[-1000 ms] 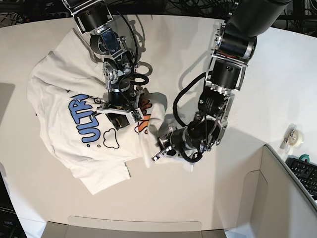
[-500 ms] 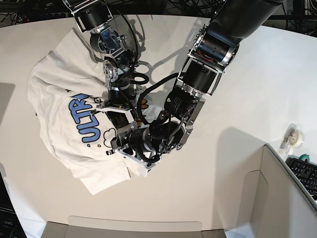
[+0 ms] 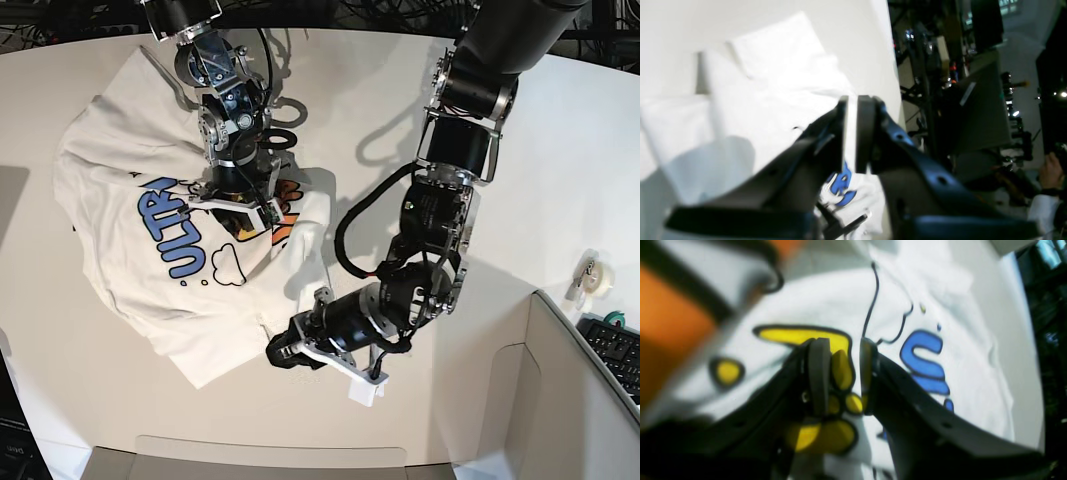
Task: Layout the t-shirt on the table in an organized manner, then fold the t-shirt properly
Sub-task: 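Release the fabric and raise the left gripper away from the shirt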
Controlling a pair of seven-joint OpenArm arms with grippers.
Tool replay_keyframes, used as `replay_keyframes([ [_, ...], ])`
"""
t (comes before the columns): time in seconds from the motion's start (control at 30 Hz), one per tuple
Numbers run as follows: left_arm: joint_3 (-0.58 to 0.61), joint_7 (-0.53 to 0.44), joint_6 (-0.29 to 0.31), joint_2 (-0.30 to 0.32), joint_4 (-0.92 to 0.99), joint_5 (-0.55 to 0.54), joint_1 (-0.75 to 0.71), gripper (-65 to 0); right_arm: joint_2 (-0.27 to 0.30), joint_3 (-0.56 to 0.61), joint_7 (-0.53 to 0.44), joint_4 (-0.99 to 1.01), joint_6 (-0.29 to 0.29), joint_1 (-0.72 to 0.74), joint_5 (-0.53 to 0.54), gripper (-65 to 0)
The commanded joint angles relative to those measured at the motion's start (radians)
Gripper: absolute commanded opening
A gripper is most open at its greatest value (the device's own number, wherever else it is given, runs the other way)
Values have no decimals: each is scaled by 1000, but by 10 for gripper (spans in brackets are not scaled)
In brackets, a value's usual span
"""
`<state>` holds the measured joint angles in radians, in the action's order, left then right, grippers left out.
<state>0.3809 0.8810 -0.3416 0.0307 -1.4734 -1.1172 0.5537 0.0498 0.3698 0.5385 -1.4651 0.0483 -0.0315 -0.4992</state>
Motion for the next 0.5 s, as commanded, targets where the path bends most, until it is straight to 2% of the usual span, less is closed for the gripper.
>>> replay_keyframes([
  [0.0, -23, -18, 6, 18, -14, -48, 29, -572, 3, -18, 1, -53, 5, -9, -6, -486],
  [0.17, -118, -23, 11, 117, -33, -160, -57, -534, 3, -160, 1, -254, 5, -58, -6, -486],
  [0.3, -176, -24, 8, 191, -114, -168, -175, -521, -5, -318, 1, -365, 5, -66, 0, -486],
  [0.4, -185, -13, 3, 248, -146, -166, -257, -504, -18, -401, 4, -339, 0, -32, 1, -486],
  [0.47, -178, -13, 2, 289, -146, -166, -311, -486, -15, -401, 44, -237, -1, 0, -2, -486],
])
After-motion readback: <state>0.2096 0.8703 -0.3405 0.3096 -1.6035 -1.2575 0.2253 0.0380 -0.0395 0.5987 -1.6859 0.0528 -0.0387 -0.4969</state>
